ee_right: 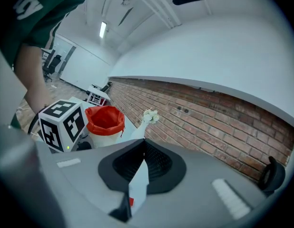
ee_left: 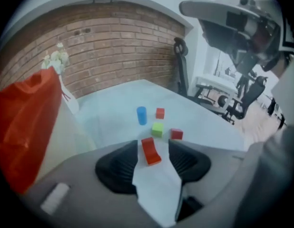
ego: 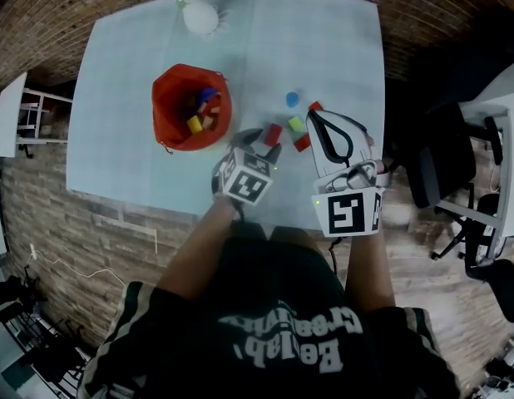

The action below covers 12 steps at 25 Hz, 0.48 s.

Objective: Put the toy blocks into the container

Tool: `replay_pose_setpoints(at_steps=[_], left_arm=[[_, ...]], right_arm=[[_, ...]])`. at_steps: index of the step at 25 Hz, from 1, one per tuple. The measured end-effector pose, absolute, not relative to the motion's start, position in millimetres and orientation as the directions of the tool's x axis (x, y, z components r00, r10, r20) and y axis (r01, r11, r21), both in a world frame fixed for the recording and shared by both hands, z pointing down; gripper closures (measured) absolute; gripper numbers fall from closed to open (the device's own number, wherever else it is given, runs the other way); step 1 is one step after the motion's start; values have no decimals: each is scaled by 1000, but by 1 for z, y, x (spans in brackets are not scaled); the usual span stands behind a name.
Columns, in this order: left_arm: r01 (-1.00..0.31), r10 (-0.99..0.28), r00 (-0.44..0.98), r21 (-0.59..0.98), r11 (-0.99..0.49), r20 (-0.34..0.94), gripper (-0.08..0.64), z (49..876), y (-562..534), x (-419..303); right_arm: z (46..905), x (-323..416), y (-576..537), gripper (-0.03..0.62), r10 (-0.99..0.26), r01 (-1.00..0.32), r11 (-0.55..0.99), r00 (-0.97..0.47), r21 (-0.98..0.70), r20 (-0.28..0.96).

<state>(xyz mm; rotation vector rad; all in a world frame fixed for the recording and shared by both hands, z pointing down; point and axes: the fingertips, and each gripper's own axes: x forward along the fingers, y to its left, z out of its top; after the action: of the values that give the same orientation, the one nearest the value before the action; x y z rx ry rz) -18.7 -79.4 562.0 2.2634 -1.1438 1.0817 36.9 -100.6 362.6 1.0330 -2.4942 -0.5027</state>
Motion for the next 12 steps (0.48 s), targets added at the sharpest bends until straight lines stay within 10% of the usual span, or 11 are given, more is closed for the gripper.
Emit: replay_pose_setpoints(at_steps=[12], left_arm=[[-873,-407,322,101,-478,855,347,625,-84,-21]], right_arm=[[380,36,-114,586,-702,-566,695,-669,444,245]])
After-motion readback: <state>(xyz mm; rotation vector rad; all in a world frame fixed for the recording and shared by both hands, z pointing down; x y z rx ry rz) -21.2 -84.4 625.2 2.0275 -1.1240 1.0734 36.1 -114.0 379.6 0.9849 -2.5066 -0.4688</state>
